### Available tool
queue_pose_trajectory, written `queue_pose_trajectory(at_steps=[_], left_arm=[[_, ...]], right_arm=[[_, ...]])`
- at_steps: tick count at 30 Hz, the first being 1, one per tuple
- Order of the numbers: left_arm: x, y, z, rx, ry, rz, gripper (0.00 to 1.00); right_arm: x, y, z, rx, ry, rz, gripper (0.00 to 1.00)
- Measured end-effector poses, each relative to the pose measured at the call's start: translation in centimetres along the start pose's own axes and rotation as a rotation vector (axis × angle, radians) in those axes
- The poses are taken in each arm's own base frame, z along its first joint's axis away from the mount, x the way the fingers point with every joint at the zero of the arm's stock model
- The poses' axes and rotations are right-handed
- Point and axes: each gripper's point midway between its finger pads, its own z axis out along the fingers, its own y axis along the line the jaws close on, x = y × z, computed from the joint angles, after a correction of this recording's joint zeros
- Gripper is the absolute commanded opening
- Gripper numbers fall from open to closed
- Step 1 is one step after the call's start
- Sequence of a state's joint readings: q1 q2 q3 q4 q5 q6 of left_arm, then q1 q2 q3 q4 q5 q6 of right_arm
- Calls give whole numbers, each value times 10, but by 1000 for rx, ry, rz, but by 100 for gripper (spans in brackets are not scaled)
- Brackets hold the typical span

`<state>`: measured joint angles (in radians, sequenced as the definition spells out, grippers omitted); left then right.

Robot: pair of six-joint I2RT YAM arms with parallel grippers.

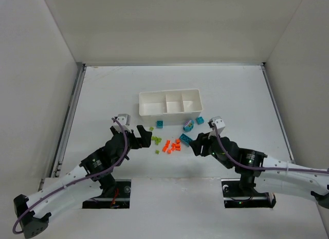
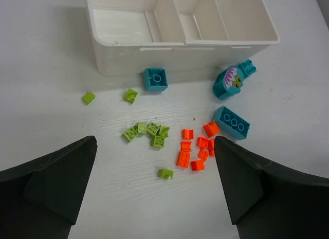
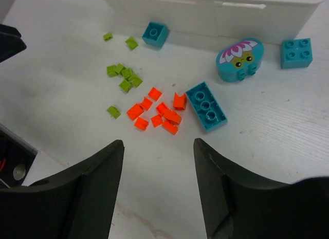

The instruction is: Sort the legos into containers by color

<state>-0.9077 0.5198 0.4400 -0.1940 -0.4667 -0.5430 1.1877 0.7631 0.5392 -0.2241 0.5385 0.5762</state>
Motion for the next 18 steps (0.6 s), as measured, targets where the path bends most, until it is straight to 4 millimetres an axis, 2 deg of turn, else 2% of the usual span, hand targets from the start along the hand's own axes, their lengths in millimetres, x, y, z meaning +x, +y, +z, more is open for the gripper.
queue_pose_trajectory(at_steps=[2, 4, 7, 10, 11, 13, 14, 15, 16, 18], left_arm=[[-4, -3, 1, 10, -15, -12, 100], [-9, -7, 3, 29, -44, -32, 100], [-12, -11, 8, 49, -76, -60, 100], [-9, -13, 14, 55, -90, -105, 100], [-9, -13, 15, 52, -96, -118, 100], [-10, -11, 15, 48, -112, -150, 100], [-10, -11, 15, 51, -121, -166, 99], [-11, -11, 14, 62, -138, -192, 73], [-10, -11, 14, 70, -145, -205, 54], [-5, -11, 16, 91, -152, -220, 39]], right_arm=[[-3, -8, -2, 8, -12, 8, 32], [-4, -13, -2, 20, -7, 15, 22], [3, -22, 7, 54, 31, 5, 18], [27, -35, 24, 121, 136, -34, 38], [35, -38, 26, 133, 162, -49, 50], [48, -42, 31, 153, 211, -85, 63], [52, -43, 33, 158, 224, -90, 67], [56, -45, 34, 165, 240, -106, 70], [60, -47, 35, 170, 253, -114, 72], [64, -48, 36, 173, 269, -129, 74]])
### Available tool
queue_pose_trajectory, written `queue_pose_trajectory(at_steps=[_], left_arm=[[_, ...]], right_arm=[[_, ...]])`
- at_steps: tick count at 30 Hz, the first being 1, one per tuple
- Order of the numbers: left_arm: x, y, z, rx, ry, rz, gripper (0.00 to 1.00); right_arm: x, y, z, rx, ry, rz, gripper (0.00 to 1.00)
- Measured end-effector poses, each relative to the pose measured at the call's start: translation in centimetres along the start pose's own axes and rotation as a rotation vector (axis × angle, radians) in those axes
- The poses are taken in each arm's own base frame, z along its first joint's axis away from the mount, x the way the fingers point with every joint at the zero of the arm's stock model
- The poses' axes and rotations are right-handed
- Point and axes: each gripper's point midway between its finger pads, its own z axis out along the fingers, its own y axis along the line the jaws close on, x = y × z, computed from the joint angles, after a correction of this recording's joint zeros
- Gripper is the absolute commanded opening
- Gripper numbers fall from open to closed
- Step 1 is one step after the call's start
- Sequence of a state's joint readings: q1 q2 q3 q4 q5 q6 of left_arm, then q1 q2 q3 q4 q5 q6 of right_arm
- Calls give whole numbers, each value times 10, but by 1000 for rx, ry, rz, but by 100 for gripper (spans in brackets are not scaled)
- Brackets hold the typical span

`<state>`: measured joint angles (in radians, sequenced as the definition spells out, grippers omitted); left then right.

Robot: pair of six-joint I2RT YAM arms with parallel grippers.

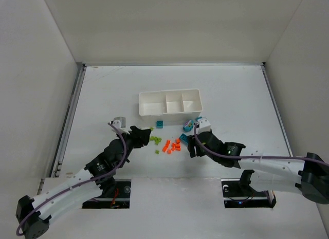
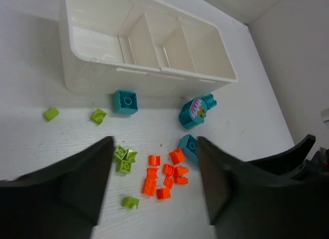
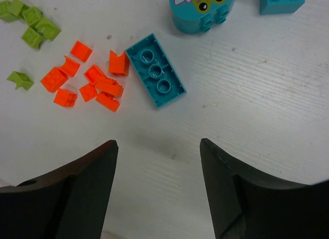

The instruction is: Sort the legos into containers by color

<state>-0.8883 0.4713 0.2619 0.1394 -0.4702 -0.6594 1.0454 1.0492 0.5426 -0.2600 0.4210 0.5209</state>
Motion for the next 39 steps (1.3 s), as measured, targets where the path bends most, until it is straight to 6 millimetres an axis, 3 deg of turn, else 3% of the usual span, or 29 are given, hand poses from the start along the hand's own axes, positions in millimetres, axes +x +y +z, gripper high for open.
queue_pose_trajectory(at_steps=[2, 4, 8, 11, 15, 19, 21, 24, 27, 32, 36, 39], left_arm=[[8, 4, 3, -7, 31, 17, 26], [17, 10, 7, -30, 65, 32, 24], [37, 26, 8, -100, 142, 102, 34], [43, 30, 4, -128, 158, 151, 41], [46, 32, -2, -150, 162, 198, 47], [56, 39, -7, -193, 187, 254, 50], [62, 42, -10, -204, 206, 270, 50], [66, 41, -12, -204, 211, 270, 50], [70, 39, -15, -196, 219, 269, 50], [73, 36, -19, -187, 220, 267, 51], [73, 40, -17, -209, 219, 288, 51], [72, 39, -14, -223, 215, 313, 52]], right_arm=[[4, 1, 4, -2, 20, -26, 75], [7, 3, 10, 1, 40, -48, 75], [7, -2, 30, 41, 72, -65, 74], [7, -17, 43, 90, 88, -47, 73], [8, -23, 55, 119, 112, -45, 71], [4, -13, 78, 98, 124, -64, 57], [4, -10, 88, 91, 123, -69, 36], [-2, -5, 94, 83, 105, -72, 22], [-2, -1, 91, 79, 100, -71, 19], [-10, 21, 56, 28, 48, -84, 18], [-42, 35, 28, -18, -41, -54, 18], [-87, 36, 26, -9, -114, 6, 18]])
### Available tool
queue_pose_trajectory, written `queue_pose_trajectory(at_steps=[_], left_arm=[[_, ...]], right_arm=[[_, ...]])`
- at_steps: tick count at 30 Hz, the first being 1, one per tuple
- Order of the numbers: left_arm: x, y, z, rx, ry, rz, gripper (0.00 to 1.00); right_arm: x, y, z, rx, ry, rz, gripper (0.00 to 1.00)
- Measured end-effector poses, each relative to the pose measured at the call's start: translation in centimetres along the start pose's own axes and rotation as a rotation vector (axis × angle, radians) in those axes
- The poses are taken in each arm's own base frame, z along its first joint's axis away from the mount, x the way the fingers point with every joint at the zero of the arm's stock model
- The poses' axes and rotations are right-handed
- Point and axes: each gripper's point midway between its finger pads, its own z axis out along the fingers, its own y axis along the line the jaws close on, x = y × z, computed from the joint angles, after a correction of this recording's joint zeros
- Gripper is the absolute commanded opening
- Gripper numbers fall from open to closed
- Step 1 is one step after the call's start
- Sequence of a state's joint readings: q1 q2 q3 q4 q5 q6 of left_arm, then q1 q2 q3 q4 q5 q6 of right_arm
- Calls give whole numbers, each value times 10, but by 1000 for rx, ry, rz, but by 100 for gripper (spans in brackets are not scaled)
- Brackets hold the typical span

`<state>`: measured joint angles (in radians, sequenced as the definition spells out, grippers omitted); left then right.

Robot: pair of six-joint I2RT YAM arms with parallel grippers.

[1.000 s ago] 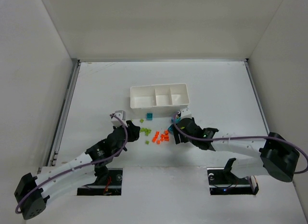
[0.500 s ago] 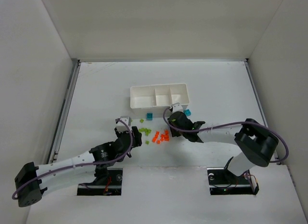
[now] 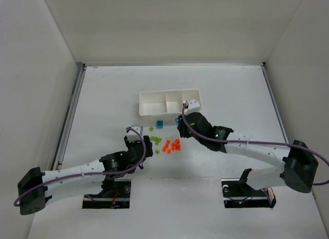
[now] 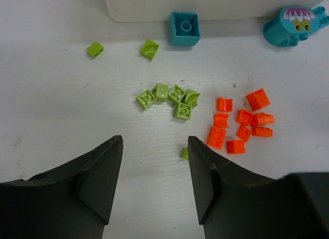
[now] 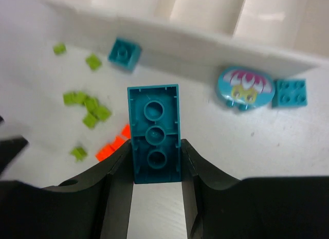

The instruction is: Sort the legos into containers by color

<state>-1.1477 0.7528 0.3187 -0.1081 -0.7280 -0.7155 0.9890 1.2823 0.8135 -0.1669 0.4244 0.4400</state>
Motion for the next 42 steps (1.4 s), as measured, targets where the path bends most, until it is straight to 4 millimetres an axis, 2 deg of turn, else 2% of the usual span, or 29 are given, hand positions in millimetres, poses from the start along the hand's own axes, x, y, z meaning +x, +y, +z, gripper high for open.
queue_pose_trajectory(at_steps=[3, 6, 9, 12, 13, 15, 17, 21, 23, 26, 27, 28, 31, 34, 38, 40, 42], left_arm=[[-6, 1, 7, -33, -13, 16, 53], [-10, 4, 17, -74, -15, 33, 54], [-12, 3, 26, -93, -13, 36, 54], [-12, 3, 34, -98, -4, 36, 54], [-12, 2, 37, -100, 0, 35, 54], [-12, 1, 42, -102, 8, 37, 54], [-13, -2, 46, -100, 14, 34, 54], [-11, -8, 51, -81, 24, 33, 49], [-8, -10, 51, -73, 31, 39, 46], [-5, -15, 50, -56, 36, 42, 43], [-4, -16, 50, -51, 34, 36, 42], [-3, -17, 49, -50, 34, 33, 41], [2, -13, 51, -65, 41, 32, 41], [7, -8, 54, -88, 50, 39, 40], [14, 1, 60, -125, 65, 38, 39], [16, 5, 62, -142, 72, 38, 36], [19, 8, 64, -153, 81, 40, 35]], right_arm=[[-49, -6, 21, 39, -66, 60, 18], [-77, -13, 46, 77, -96, 94, 18], [-85, -21, 74, 116, -87, 109, 20], [-79, -26, 94, 141, -58, 105, 24], [-77, -26, 98, 145, -51, 103, 30], [-73, -25, 105, 151, -38, 98, 50], [-72, -25, 107, 155, -36, 97, 62], [-79, -29, 102, 175, -69, 95, 68], [-79, -33, 91, 183, -92, 97, 64], [-78, -34, 65, 173, -145, 104, 49], [-75, -32, 54, 161, -164, 107, 40], [-72, -30, 45, 148, -174, 108, 36], [-54, -16, 25, 92, -202, 126, 30], [-15, -4, 15, 48, -169, 125, 34], [46, 6, 5, 27, -95, 110, 48], [69, 11, -1, 18, -69, 101, 49], [79, 18, -5, 6, -60, 103, 49]])
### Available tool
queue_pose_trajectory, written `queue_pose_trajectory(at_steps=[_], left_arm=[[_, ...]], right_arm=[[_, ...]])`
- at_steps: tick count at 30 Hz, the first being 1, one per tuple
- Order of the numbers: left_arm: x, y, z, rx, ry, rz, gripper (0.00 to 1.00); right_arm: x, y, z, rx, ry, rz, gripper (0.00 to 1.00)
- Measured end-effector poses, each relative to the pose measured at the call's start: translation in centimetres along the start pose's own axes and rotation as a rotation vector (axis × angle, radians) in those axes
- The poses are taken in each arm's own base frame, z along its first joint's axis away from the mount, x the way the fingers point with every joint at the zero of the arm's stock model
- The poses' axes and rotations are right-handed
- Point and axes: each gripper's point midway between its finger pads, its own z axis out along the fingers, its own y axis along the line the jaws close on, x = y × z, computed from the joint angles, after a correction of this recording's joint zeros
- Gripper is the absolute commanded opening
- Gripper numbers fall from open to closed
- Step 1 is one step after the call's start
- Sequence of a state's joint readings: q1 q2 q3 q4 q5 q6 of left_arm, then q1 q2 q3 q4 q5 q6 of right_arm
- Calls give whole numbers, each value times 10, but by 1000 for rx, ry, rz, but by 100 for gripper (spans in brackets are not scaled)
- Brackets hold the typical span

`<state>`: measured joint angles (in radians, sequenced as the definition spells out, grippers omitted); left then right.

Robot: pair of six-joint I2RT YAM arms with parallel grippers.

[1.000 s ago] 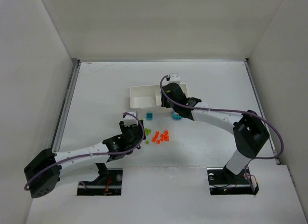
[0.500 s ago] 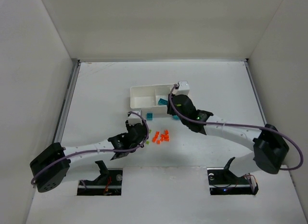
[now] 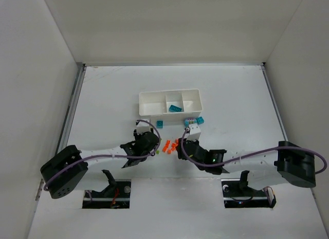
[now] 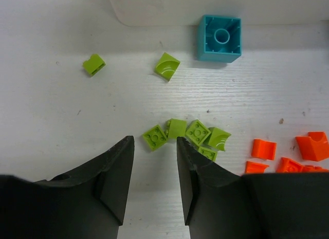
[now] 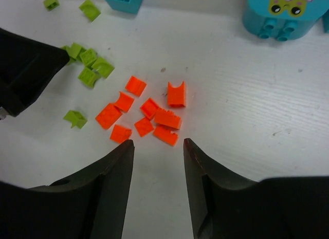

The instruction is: Sort the legos into containers by color

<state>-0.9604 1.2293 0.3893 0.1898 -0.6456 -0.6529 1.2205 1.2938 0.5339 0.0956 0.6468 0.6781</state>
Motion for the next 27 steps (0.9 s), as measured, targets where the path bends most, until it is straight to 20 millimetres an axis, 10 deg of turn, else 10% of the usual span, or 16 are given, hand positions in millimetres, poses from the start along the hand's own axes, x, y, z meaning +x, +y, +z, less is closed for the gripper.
queue_pose_trajectory(at_steps=[11, 18, 27], left_arm=[[8, 8, 18, -44, 33, -24, 34], [4, 7, 25, -45, 27, -53, 12], [-19, 2, -2, 30, -5, -101, 12]], right_arm=[[26, 17, -4, -14, 23, -6, 45], [28, 27, -12, -32, -1, 7, 49], [24, 24, -12, -9, -26, 21, 56]])
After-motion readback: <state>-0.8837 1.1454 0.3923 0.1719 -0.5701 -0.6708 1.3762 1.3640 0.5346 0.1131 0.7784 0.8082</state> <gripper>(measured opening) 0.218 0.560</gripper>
